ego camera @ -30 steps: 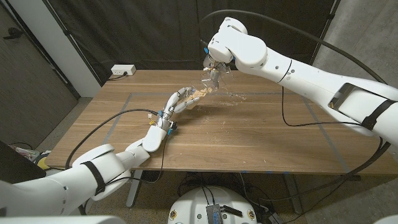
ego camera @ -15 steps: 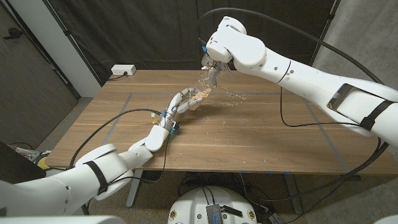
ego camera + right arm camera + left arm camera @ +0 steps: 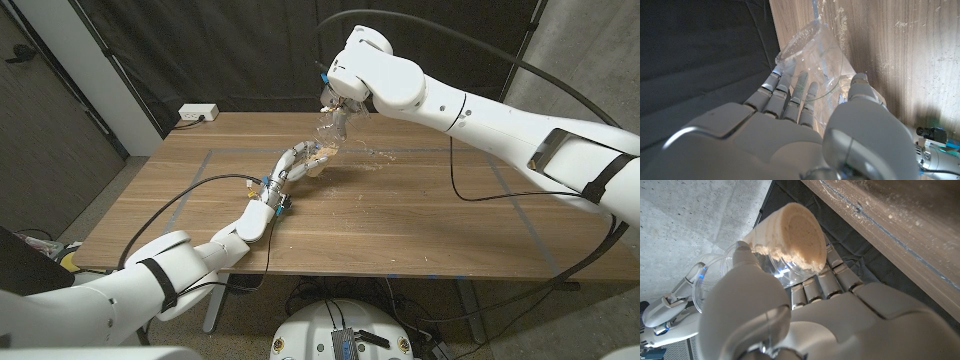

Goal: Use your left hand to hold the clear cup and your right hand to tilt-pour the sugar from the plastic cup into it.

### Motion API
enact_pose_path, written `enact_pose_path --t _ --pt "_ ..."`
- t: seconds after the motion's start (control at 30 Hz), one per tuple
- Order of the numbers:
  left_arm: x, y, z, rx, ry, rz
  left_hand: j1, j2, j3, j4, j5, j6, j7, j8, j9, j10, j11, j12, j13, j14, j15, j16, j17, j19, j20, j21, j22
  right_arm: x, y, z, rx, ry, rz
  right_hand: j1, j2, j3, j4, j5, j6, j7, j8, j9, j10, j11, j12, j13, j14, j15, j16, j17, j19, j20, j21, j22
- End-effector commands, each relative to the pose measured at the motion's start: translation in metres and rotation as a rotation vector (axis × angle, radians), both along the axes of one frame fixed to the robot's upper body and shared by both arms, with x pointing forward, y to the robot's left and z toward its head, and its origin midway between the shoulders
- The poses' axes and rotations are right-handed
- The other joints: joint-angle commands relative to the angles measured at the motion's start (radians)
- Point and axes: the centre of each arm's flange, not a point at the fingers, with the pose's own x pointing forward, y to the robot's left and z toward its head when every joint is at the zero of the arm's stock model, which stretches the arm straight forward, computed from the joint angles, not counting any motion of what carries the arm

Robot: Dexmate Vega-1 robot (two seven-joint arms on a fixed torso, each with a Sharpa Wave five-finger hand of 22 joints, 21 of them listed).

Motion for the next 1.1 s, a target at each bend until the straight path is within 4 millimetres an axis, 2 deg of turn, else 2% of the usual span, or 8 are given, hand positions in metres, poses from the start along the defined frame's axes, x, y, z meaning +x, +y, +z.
enact_pose_path --t 0.03,0.4,0.63,0.87,1.1 --pt "-0.013 -0.004 -0.060 -0.012 0.077 -0.009 0.005 0.008 -0.009 -0.002 -0.002 0.005 0.000 0.004 0.003 0.005 0.000 -0.005 0.003 0.010 -0.113 -0.002 0.002 -0.007 -0.070 0.006 0.002 -0.004 -0.010 0.016 0.086 -0.011 0.004 -0.001 0.008 0.009 0.000 0.003 0.011 0.000 0.007 0.005 0.014 -0.003 0.001 0.005 0.012 -0.182 0.000 0.005 -0.001 0.005 -0.005 0.002" --pt "-0.020 -0.009 -0.050 0.000 0.018 -0.035 0.006 0.008 -0.012 -0.001 -0.002 0.007 0.000 0.004 0.003 0.005 -0.001 -0.006 0.003 0.010 -0.114 -0.005 0.004 -0.007 -0.071 0.007 0.001 -0.016 -0.019 0.040 0.194 -0.071 0.026 0.000 0.011 0.012 -0.001 0.003 0.013 -0.001 0.007 0.005 0.015 -0.003 -0.001 0.006 0.016 -0.182 -0.002 0.007 0.002 0.001 -0.004 0.003" --pt "-0.028 -0.010 -0.043 -0.024 -0.027 -0.075 0.006 0.008 -0.015 0.000 -0.002 0.008 -0.001 0.005 0.003 0.008 -0.003 -0.006 0.003 0.011 -0.114 -0.006 0.005 -0.006 -0.072 0.008 0.001 -0.020 -0.037 0.054 0.338 -0.072 0.042 0.000 0.009 0.012 -0.002 0.003 0.014 0.000 0.006 0.005 0.015 -0.001 -0.003 0.005 0.017 -0.182 -0.004 0.008 0.005 -0.001 -0.003 0.003" --pt "-0.035 0.002 -0.033 -0.097 -0.062 -0.096 0.007 0.009 -0.017 0.001 -0.002 0.006 -0.001 0.005 0.003 0.005 -0.002 -0.007 0.004 0.012 -0.113 -0.008 0.005 -0.007 -0.070 0.009 0.001 -0.024 -0.074 0.063 0.544 -0.076 0.077 -0.001 0.008 0.013 -0.002 0.002 0.013 0.002 0.005 0.005 0.014 -0.003 -0.005 0.007 0.018 -0.182 -0.007 0.009 0.009 -0.004 -0.001 0.003" --pt "-0.031 0.011 -0.027 -0.170 -0.034 -0.122 0.007 0.010 -0.021 0.002 -0.003 -0.002 -0.002 0.002 0.004 0.003 -0.002 -0.009 0.002 0.005 -0.114 -0.013 0.006 -0.012 -0.068 0.008 0.000 -0.025 -0.120 0.066 0.752 -0.079 0.139 -0.003 0.007 0.013 -0.001 0.002 0.013 0.002 0.004 0.005 0.014 -0.001 -0.006 0.008 0.019 -0.182 -0.008 0.010 0.011 -0.004 -0.001 0.002"
